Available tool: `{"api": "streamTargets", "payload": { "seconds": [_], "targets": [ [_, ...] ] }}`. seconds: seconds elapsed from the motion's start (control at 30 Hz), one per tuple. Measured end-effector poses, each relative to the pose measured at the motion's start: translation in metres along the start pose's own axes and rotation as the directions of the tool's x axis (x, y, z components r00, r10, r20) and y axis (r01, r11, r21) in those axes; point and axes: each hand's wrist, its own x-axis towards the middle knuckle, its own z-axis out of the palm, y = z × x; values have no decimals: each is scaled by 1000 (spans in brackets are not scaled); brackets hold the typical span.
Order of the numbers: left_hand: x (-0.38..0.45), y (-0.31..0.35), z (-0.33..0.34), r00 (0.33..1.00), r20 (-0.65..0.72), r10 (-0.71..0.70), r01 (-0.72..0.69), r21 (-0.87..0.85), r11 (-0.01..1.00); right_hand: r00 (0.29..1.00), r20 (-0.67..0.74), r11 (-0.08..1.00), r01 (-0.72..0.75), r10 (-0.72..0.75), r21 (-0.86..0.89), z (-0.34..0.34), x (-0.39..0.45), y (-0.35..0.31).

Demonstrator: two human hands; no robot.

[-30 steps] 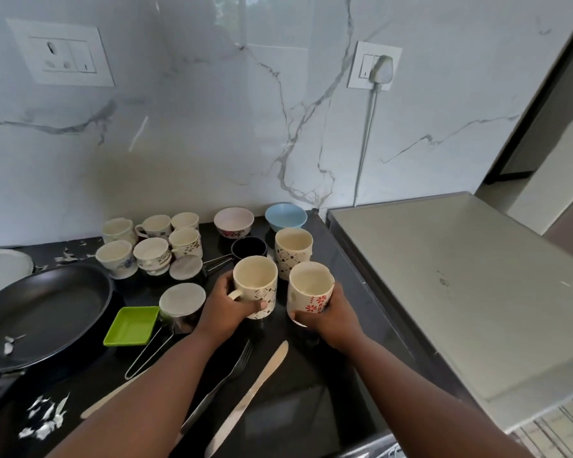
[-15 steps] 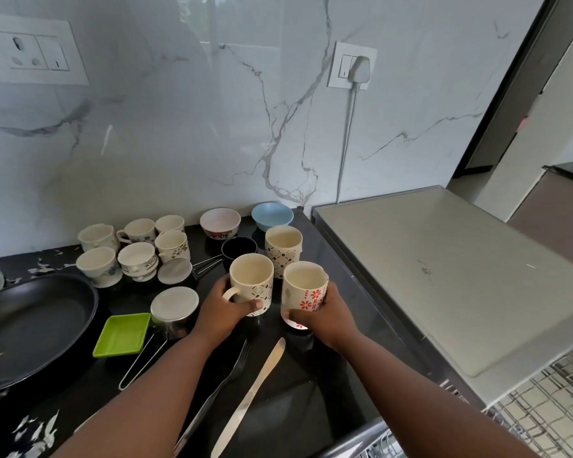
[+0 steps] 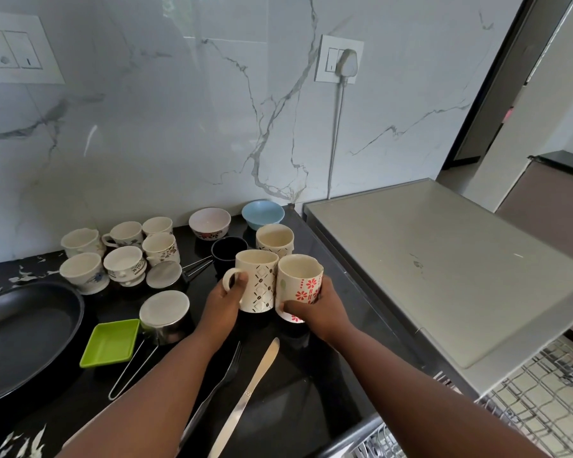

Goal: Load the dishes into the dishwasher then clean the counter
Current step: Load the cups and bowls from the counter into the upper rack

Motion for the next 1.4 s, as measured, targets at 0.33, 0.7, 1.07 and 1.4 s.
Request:
{"api": "streamTargets", "payload": {
  "seconds": [0.33, 0.7, 1.07, 1.4],
  "targets": [
    [-6, 35, 51, 964, -58, -261, 223, -367, 903, 998, -58, 942, 23, -4, 335, -28, -14, 1],
    [-43, 93, 175, 915, 344, -213, 331, -333, 883, 963, -259, 780, 215, -71, 588, -149, -56, 11],
    [-121, 69, 401, 759, 507, -408, 507, -67, 859, 871, -472, 763, 211, 137, 611, -337, -120, 140],
    [-174, -21, 538, 696, 484, -530, 458, 270, 847, 825, -336, 601, -5, 454, 799, -422, -168, 286]
  ]
}}
